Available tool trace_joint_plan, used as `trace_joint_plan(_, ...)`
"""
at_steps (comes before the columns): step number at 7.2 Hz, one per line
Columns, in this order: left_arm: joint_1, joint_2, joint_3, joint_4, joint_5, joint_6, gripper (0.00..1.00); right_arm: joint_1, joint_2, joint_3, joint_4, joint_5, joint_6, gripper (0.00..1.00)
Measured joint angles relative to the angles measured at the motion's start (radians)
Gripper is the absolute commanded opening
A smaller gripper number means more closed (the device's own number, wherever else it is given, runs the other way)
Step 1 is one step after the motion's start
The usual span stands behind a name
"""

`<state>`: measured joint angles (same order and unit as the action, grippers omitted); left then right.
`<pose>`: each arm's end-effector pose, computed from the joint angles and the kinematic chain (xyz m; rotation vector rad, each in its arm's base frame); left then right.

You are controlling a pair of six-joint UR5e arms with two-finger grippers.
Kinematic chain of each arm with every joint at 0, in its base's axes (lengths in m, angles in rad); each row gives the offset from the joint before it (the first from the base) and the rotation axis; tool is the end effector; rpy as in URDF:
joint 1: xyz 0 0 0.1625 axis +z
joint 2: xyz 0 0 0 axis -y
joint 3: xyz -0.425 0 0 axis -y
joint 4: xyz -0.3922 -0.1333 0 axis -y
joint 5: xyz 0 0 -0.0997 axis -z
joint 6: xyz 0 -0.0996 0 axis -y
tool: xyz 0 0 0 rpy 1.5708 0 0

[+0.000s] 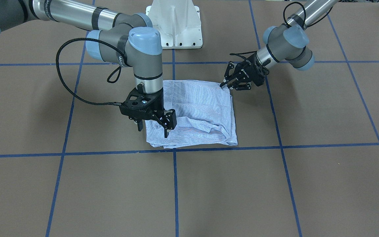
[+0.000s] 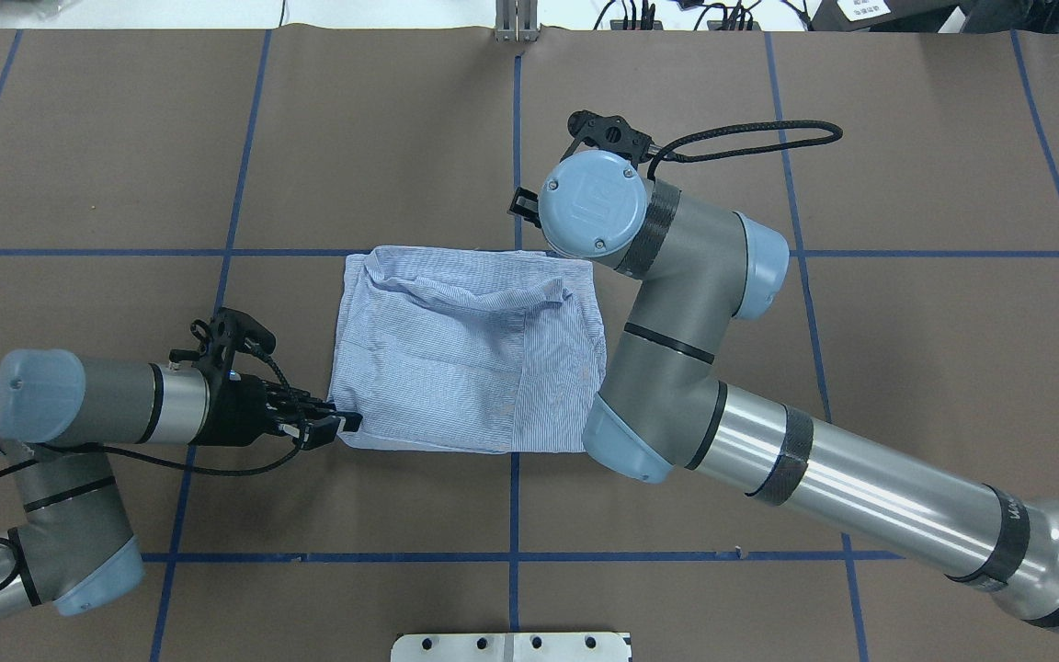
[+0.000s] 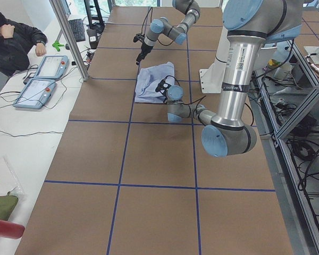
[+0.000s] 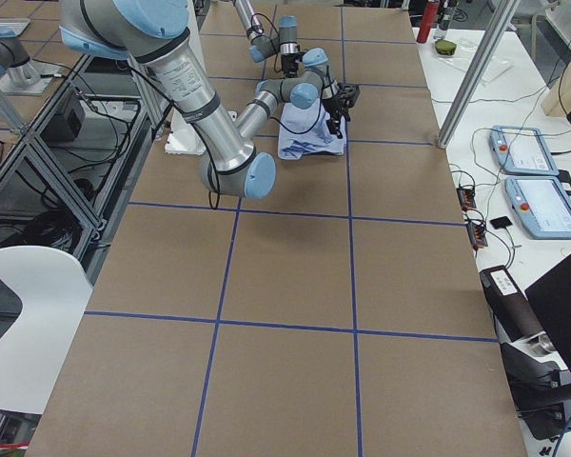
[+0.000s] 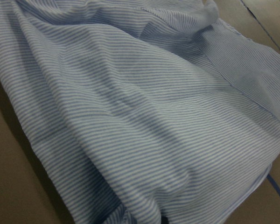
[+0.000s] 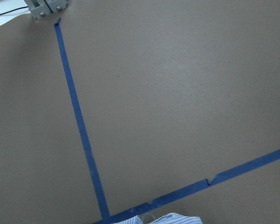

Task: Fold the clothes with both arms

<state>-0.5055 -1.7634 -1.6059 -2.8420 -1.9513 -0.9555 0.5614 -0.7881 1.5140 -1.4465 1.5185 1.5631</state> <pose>0.4458 -0.3568 0.3983 0.5286 1.4202 0.3729 -0.5472 -0.5078 0.1942 0.2896 -0.8127 0.5417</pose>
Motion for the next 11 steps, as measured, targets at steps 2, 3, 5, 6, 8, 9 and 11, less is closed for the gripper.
trace_joint_plan(2,-0.08,-0.002,-0.117,0.257,-0.047,0.035,1.0,0.0,0.0,0.0,0.0,0.001,0.0,1.0)
trace_joint_plan(3,-0.104,-0.038,-0.163,0.407,-0.051,0.056,1.0,0.0,0.0,0.0,0.001,0.001,0.001,1.0)
trace_joint_plan(5,-0.118,-0.19,-0.198,0.674,-0.048,0.059,1.0,-0.015,-0.002,0.016,0.003,-0.002,0.012,1.0)
trace_joint_plan(6,-0.121,-0.23,-0.204,0.734,-0.047,0.06,1.0,-0.045,-0.001,0.028,0.002,-0.009,0.019,1.0)
trace_joint_plan(8,-0.142,-0.246,-0.211,0.766,-0.051,0.073,1.0,-0.129,0.003,0.031,-0.001,-0.048,-0.017,1.0)
trace_joint_plan(9,-0.166,-0.243,-0.213,0.771,-0.054,0.107,1.0,-0.164,0.006,0.026,-0.001,-0.06,-0.095,1.0)
trace_joint_plan(11,-0.247,-0.205,-0.216,0.776,-0.076,0.289,1.0,-0.2,0.043,-0.038,-0.001,-0.097,-0.216,1.0)
